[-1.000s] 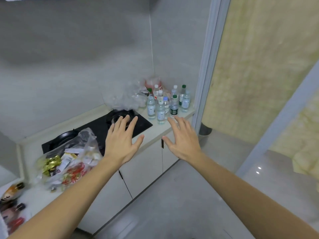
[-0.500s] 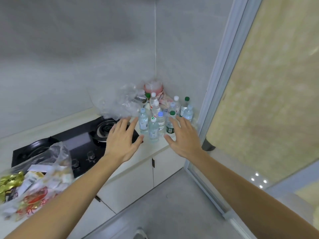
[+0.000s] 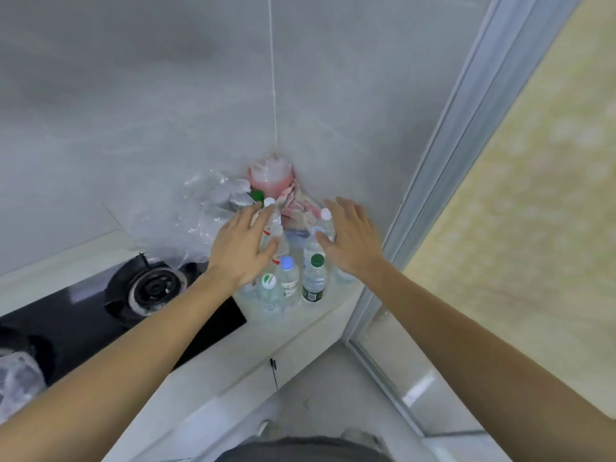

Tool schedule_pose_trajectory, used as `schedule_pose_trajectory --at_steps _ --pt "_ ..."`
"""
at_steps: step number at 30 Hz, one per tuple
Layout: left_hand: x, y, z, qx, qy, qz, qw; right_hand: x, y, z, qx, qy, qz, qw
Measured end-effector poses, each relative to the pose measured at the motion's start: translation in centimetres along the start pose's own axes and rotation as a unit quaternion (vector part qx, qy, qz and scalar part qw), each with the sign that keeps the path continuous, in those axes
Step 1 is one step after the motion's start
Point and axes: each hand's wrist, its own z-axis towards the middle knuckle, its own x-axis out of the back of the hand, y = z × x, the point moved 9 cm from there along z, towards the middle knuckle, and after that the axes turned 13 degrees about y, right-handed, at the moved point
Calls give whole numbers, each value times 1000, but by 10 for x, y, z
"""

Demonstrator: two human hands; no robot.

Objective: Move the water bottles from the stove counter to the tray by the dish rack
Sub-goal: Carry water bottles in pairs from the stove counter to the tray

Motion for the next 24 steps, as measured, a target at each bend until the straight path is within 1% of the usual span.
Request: schedule_pose_trajectory --at_steps 2,5,7,10,13,16,19,22,24 --pt "-22 -11 18 14 -22 -4 1000 -22 8 24 6 -20 -9 1000" --pt "-56 -22 40 42 -67 -10 997 -60 25 58 15 -79 -54 995" --pt "-78 -24 50 48 -96 10 994 -82 38 79 21 -110 -91 990" --pt "-114 -28 61 55 -140 51 987 -116 60 101 30 -162 -113 980" --pt "-148 -36 62 96 -202 80 971 -143 79 111 53 -223 -133 964" --pt "-167 -41 63 113 -232 102 961 -154 85 118 93 -242 -133 957" --pt "-172 -40 71 105 -227 131 959 -153 79 128 134 -225 -101 960" --pt "-167 -36 75 102 -216 166 957 -152 68 132 162 -231 -60 958" --pt "-163 -34 73 100 -226 181 952 -150 63 132 170 -235 -48 956"
